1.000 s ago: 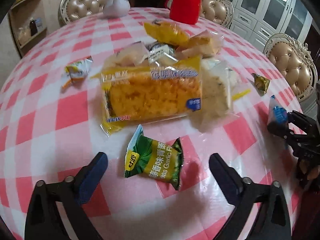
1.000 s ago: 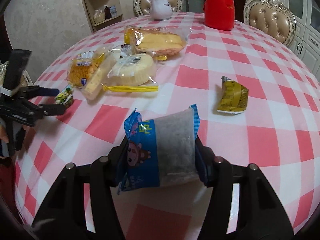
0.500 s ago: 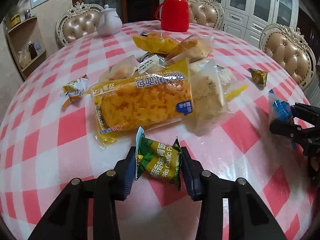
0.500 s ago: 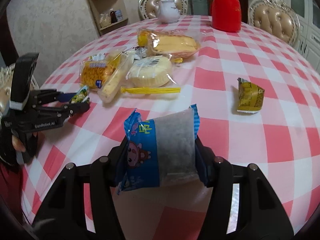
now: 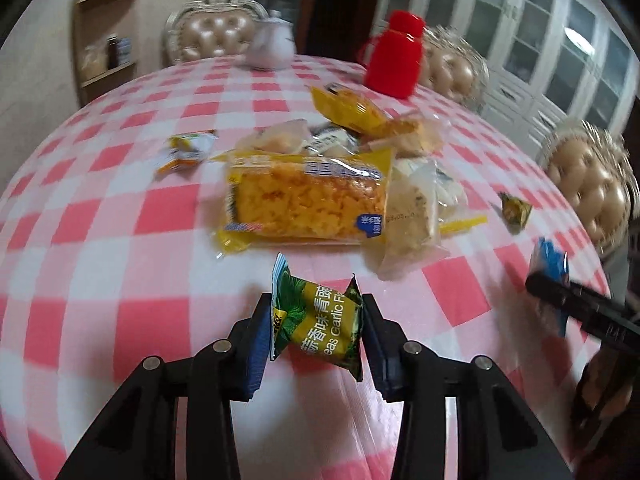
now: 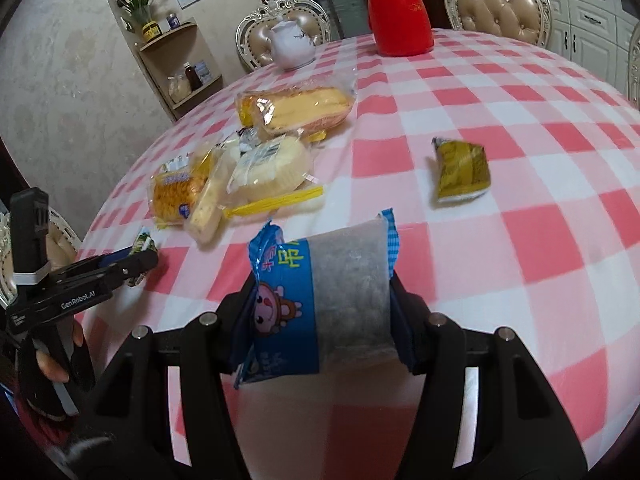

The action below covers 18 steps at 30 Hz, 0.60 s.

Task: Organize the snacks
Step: 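Carry both packets to the white box and open both tools to release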

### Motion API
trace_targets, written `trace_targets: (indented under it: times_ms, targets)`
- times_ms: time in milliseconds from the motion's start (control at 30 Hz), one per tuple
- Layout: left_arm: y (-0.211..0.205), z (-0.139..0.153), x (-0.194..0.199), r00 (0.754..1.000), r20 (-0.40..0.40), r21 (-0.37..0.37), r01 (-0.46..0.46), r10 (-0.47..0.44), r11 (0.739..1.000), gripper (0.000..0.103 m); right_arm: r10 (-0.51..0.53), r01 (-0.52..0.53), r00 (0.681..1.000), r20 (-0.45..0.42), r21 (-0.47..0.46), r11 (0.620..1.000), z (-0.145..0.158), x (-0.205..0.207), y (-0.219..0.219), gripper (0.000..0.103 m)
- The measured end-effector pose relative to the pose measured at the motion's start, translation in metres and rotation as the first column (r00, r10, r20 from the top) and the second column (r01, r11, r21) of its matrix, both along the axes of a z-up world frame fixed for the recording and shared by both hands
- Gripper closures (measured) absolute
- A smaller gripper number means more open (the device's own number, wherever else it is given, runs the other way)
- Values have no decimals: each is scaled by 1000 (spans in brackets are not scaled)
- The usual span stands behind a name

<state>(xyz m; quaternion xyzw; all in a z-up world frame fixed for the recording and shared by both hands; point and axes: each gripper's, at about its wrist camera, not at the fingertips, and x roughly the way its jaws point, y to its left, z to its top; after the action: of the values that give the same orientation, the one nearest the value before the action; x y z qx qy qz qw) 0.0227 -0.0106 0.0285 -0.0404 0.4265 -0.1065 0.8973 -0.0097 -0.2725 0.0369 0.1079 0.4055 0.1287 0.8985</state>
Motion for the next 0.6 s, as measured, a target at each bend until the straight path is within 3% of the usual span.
trace_targets:
  times_ms: [300,367,600]
  targets:
    - [4,14,-55,997,43,-38,-62,63,997,60,68,-69,997,28,44,997,4,-41,51,42]
    - [8,17,-68,996,56,-45,-71,73,996,60,80,-82,996,45,26,996,5,-49,63,42]
    - [39,37,-119,986,117,-64,-110,117,992,60,113,-119,991,64,88,989,5,-73,89,42]
